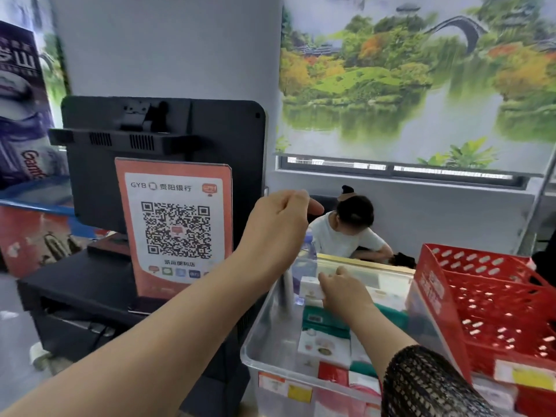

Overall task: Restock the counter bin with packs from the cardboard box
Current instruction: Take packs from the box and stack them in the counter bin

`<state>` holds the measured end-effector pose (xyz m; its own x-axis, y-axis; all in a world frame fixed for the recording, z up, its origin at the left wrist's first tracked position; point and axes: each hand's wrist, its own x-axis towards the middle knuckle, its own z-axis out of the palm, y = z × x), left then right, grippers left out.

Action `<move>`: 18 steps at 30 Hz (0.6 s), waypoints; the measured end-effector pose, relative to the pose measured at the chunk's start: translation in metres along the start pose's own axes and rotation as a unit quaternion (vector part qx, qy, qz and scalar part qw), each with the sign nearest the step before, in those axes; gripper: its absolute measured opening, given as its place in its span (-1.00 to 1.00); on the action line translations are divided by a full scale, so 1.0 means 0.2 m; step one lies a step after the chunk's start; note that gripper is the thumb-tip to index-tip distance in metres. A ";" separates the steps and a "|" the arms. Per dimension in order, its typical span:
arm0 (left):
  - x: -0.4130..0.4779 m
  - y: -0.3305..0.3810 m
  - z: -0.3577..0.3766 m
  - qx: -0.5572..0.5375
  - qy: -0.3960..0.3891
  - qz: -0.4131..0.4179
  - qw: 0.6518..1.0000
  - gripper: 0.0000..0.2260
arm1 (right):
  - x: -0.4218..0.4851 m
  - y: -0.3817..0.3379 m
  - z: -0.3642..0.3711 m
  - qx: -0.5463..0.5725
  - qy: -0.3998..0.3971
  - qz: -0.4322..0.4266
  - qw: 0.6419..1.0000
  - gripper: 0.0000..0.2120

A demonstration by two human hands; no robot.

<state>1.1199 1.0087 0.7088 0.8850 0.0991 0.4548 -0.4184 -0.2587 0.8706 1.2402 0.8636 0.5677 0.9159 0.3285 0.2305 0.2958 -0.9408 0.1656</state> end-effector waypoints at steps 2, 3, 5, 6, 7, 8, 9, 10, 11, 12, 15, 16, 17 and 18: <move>0.01 -0.02 -0.01 -0.001 -0.001 0.001 1.000 -0.67 | 0.02 0.00 0.04 -0.017 -0.011 -0.007 1.000 -0.76; 0.01 -0.03 -0.01 -0.003 -0.001 0.001 1.000 -0.67 | 0.02 0.00 0.06 -0.027 -0.019 -0.010 0.999 -0.76; 0.01 -0.05 -0.02 -0.008 -0.002 -0.003 1.000 -0.68 | 0.03 0.00 0.09 -0.043 -0.033 -0.009 0.998 -0.75; 0.01 -0.05 -0.02 -0.010 -0.003 -0.006 1.000 -0.68 | 0.03 0.01 0.10 -0.051 -0.039 -0.007 0.998 -0.76; 0.01 -0.06 -0.02 -0.012 -0.003 -0.008 1.000 -0.68 | 0.03 0.01 0.11 -0.057 -0.046 -0.006 0.997 -0.76; 0.01 -0.07 -0.02 -0.012 -0.005 -0.009 1.000 -0.68 | 0.04 0.01 0.11 -0.063 -0.055 -0.005 0.996 -0.77; 0.00 -0.07 -0.02 -0.012 -0.007 -0.010 1.000 -0.67 | 0.04 0.01 0.12 -0.070 -0.063 -0.007 0.995 -0.77; 0.00 -0.07 -0.03 -0.010 -0.012 -0.011 1.000 -0.67 | 0.04 0.01 0.11 -0.078 -0.074 -0.010 0.994 -0.78; -0.01 -0.07 -0.02 -0.008 -0.017 -0.011 1.000 -0.67 | 0.04 0.01 0.11 -0.086 -0.085 -0.013 0.993 -0.79; -0.01 -0.07 -0.02 -0.008 -0.021 -0.012 1.000 -0.67 | 0.04 0.01 0.11 -0.091 -0.095 -0.015 0.991 -0.80; -0.02 -0.07 -0.02 -0.011 -0.022 -0.015 1.000 -0.67 | 0.04 0.00 0.10 -0.095 -0.115 -0.015 0.989 -0.80; -0.02 -0.07 -0.03 -0.011 -0.021 -0.015 1.000 -0.68 | 0.04 0.00 0.10 -0.098 -0.120 -0.015 0.988 -0.80; -0.02 -0.07 -0.03 -0.010 -0.021 -0.014 1.000 -0.68 | 0.04 -0.01 0.10 -0.101 -0.123 -0.016 0.987 -0.80; -0.02 -0.07 -0.03 -0.011 -0.022 -0.012 1.000 -0.68 | 0.04 -0.01 0.10 -0.101 -0.128 -0.016 0.986 -0.80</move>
<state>1.1201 1.0175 0.6956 0.9025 0.0632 0.4260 -0.4014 -0.2351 0.8852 1.2532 0.8662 0.5500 0.9529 0.3023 -0.0233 0.2899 -0.8857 0.3627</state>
